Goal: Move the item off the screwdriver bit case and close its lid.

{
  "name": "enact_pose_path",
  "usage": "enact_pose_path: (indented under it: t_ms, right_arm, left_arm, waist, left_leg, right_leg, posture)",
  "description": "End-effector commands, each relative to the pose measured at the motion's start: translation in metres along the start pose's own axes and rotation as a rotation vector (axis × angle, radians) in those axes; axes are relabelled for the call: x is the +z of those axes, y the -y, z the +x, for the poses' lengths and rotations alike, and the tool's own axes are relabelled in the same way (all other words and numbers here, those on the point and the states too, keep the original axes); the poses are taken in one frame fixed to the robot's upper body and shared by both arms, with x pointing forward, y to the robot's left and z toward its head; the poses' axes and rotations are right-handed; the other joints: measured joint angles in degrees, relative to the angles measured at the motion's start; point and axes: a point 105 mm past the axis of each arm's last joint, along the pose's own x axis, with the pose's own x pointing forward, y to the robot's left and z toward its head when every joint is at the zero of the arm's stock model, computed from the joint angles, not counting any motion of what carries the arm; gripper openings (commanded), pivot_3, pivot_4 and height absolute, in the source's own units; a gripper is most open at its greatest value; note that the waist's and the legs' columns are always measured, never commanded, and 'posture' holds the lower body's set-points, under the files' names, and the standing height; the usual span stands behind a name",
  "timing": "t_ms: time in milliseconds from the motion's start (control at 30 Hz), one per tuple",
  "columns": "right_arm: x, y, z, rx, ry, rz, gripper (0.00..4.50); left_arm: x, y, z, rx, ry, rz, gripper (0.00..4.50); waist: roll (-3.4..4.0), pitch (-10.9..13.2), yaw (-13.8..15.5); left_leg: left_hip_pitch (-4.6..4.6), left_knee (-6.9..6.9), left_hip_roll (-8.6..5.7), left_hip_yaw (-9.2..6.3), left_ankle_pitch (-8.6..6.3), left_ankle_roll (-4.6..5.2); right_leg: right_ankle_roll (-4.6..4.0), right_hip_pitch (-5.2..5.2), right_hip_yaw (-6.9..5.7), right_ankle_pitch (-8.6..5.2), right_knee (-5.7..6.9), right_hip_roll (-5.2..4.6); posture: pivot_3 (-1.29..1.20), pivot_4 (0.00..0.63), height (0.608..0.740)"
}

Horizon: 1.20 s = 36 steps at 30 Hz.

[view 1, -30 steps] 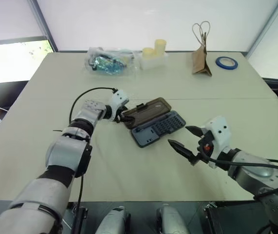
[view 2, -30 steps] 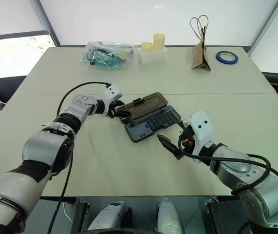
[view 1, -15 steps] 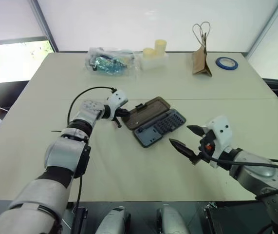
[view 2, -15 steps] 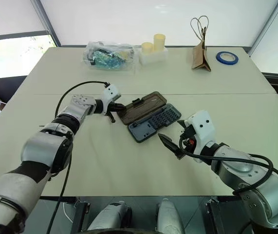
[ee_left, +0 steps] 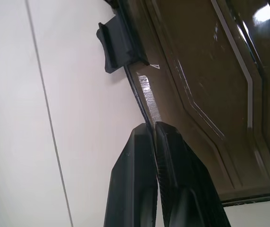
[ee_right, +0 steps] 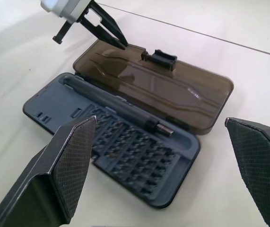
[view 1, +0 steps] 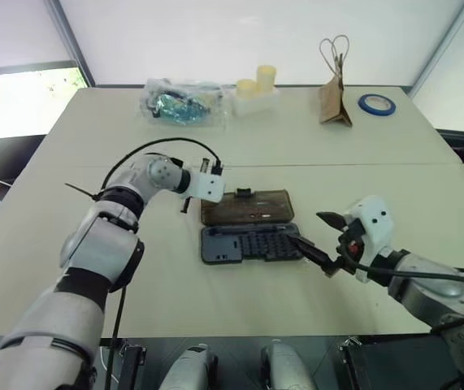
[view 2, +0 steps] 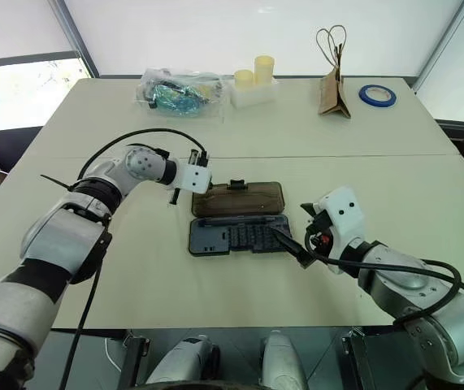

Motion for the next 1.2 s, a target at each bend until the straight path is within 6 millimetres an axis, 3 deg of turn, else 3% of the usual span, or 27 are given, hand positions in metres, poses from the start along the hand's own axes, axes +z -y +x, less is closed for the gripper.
enact_pose_path:
  t_ms: [33, 333, 467, 667, 700, 800, 933, 1033, 1200]
  right_arm:
    - [0.007, 0.001, -0.001, -0.008, 0.036, -0.020, 4.50]
    - [0.007, 0.003, 0.001, -0.001, 0.033, -0.025, 4.50]
    - [0.004, 0.000, 0.004, 0.029, 0.011, -0.039, 4.50]
    - [0.003, -0.006, 0.008, 0.078, 0.005, -0.039, 4.50]
    - [0.003, -0.005, 0.009, 0.079, 0.004, -0.038, 4.50]
    - [0.002, -0.004, 0.010, 0.081, 0.002, -0.036, 4.50]
    - [0.000, -0.004, 0.011, 0.091, 0.002, -0.026, 4.50]
    - [-0.001, -0.001, 0.014, 0.089, 0.009, -0.026, 4.50]
    - [0.004, 0.028, 0.029, -0.011, 0.023, -0.077, 4.50]
  left_arm:
    - [-0.003, 0.011, 0.003, -0.065, -0.021, 0.027, 0.04]
    - [-0.004, 0.010, 0.004, -0.048, -0.026, 0.015, 0.04]
    - [-0.001, 0.004, 0.003, -0.005, -0.003, 0.000, 1.51]
    - [0.004, -0.012, -0.002, 0.106, 0.050, -0.066, 4.43]
    - [0.007, -0.019, -0.005, 0.137, 0.085, -0.120, 4.48]
    - [0.021, -0.057, -0.026, 0.281, 0.343, -0.511, 4.48]
    - [0.027, -0.077, -0.064, 0.246, 0.650, -0.821, 4.48]
    - [0.018, -0.069, -0.083, 0.231, 0.745, -0.894, 4.48]
    - [0.008, -0.021, -0.088, 0.178, 0.747, -0.958, 4.48]
  waist:
    - [0.00, 0.00, -0.01]
    - [0.00, 0.00, 0.01]
    - [0.00, 0.00, 0.06]
    - [0.00, 0.00, 0.09]
    - [0.00, 0.00, 0.10]
    - [-0.01, 0.03, 0.16]
    - [-0.02, 0.04, -0.34]
    - [0.01, 0.02, -0.91]
    - [0.13, -0.01, -1.79]
  left_leg:
    - [0.00, 0.00, 0.00, 0.00, 0.00, 0.00]
    - [0.00, 0.02, 0.00, 0.00, 0.00, 0.01]
    - [-0.01, 0.04, -0.01, 0.00, -0.01, 0.01]
    - [0.00, 0.15, -0.02, 0.00, -0.03, 0.05]
    - [-0.01, 0.17, -0.02, 0.00, -0.03, 0.05]
    - [-0.08, 0.26, -0.02, -0.02, -0.05, 0.10]
    - [-0.29, 0.42, -0.02, -0.04, -0.08, 0.14]
    - [-0.22, 0.33, 0.01, 0.00, -0.08, 0.13]
    - [-0.03, 0.22, 0.02, -0.03, -0.07, 0.13]
  right_leg:
    - [0.00, 0.00, 0.00, 0.00, 0.00, 0.00]
    - [0.00, 0.01, -0.02, 0.00, 0.00, 0.01]
    - [0.00, 0.01, -0.03, 0.00, 0.01, 0.01]
    - [0.00, 0.05, -0.03, 0.00, 0.02, 0.00]
    - [0.00, 0.05, -0.03, 0.00, 0.02, 0.00]
    - [0.00, 0.03, -0.08, 0.00, 0.03, 0.01]
    - [0.00, -0.09, -0.15, 0.00, 0.05, 0.02]
    - [0.01, -0.13, -0.14, 0.00, 0.08, 0.03]
    - [0.01, -0.04, -0.01, 0.00, 0.09, 0.03]
  posture:
    - [0.00, 0.150, 0.740]
    - [0.00, 0.150, 0.740]
    - [0.00, 0.150, 0.740]
    - [0.00, 0.150, 0.740]
    - [0.00, 0.150, 0.740]
    - [0.00, 0.150, 0.740]
    - [0.00, 0.150, 0.740]
    - [0.00, 0.150, 0.740]
    - [0.00, 0.150, 0.740]
